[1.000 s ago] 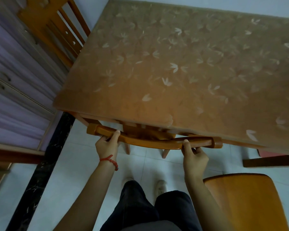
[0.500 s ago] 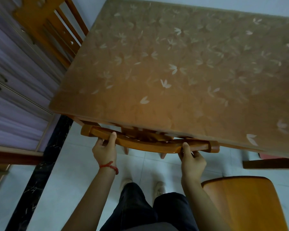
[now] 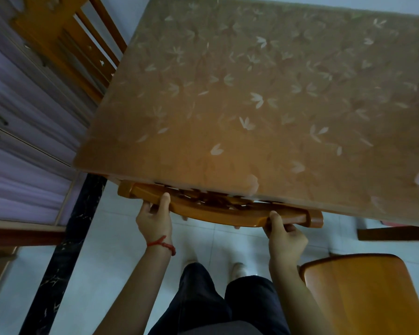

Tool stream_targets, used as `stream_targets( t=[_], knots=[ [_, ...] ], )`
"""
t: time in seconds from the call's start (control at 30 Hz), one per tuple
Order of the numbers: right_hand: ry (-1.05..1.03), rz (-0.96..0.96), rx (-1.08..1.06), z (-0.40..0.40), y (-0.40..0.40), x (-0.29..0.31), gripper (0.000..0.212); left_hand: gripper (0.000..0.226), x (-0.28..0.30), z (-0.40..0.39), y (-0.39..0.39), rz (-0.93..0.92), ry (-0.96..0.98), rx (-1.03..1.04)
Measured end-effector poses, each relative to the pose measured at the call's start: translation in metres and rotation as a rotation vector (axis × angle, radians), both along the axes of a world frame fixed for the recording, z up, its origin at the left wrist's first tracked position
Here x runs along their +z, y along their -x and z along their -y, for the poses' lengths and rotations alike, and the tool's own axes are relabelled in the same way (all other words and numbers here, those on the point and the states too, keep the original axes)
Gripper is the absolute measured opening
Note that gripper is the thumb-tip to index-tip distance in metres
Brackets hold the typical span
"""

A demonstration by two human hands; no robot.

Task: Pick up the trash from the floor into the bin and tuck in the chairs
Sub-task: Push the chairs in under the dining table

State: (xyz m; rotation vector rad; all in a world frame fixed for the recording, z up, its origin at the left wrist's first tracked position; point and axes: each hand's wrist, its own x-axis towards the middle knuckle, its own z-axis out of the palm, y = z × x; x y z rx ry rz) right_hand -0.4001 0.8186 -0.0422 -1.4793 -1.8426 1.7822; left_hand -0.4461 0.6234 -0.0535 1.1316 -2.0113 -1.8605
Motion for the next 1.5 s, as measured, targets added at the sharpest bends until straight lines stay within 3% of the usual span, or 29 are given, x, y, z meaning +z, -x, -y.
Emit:
stream_targets(
  t=[0.5, 1.03, 1.17, 1.33, 1.5],
  knots=[
    [0.034, -0.009, -0.062, -0.010, -0.001, 0.010, 0.027, 0.004, 0.005, -0.014, -0.007, -0.014, 0.022, -0.038],
    [-0.024, -0.008, 0.068, 0.000, -0.006, -0.005, 0.029, 0.008, -0.003, 0.002, -0.002, 0.006, -0.014, -0.044],
    [-0.045, -0.019, 0.133, -0.001, -0.011, -0.004, 0.032, 0.017, -0.001, 0.002, -0.006, 0.011, 0.024, -0.081],
    [-0.096, -0.035, 0.270, -0.014, -0.025, -0.002, 0.017, 0.025, -0.002, -0.004, -0.025, -0.050, 0.049, -0.172],
    [-0.181, -0.024, 0.488, -0.037, -0.050, -0.001, 0.045, 0.040, -0.002, -0.023, -0.064, -0.078, 0.184, -0.302]
  ],
)
